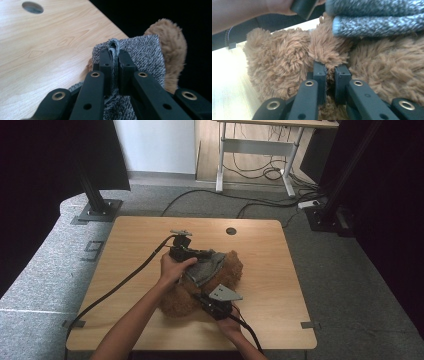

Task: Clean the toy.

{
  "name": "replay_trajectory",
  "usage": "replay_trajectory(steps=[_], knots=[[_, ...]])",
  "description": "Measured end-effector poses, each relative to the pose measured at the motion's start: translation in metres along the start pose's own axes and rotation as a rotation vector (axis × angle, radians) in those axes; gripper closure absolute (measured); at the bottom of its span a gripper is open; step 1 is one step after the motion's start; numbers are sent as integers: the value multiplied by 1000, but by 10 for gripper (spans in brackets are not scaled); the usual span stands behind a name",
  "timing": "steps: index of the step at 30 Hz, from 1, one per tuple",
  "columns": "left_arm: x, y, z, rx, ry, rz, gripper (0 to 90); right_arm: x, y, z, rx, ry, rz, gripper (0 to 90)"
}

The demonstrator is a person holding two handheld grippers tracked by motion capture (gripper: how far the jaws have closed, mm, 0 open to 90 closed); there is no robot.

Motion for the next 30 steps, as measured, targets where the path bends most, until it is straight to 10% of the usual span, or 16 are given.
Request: replay_trajectory(steps=[10, 15, 23, 30], knots=[[16, -19, -8, -34, -68, 55, 833, -3, -3, -2, -6, 2, 0, 826], [7, -37, -12, -94, -25, 65, 833, -4, -3, -2, -6, 2, 4, 826], [-11, -38, -2, -107, 61, 29, 832, -3, -3, -2, -5, 2, 5, 825], [10, -29, 14, -123, 91, -54, 831, -3, -3, -1, -4, -1, 14, 826]])
Point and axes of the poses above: each handheld gripper's, and its own axes: x roughly backward along the jaws, z roughly out of its underside, y roughly to its left, the point moved 3 cm from there along -x, roughly forward along the jaws, and after that the axes turned 9 degrees about -x, right-handed, at the moved point
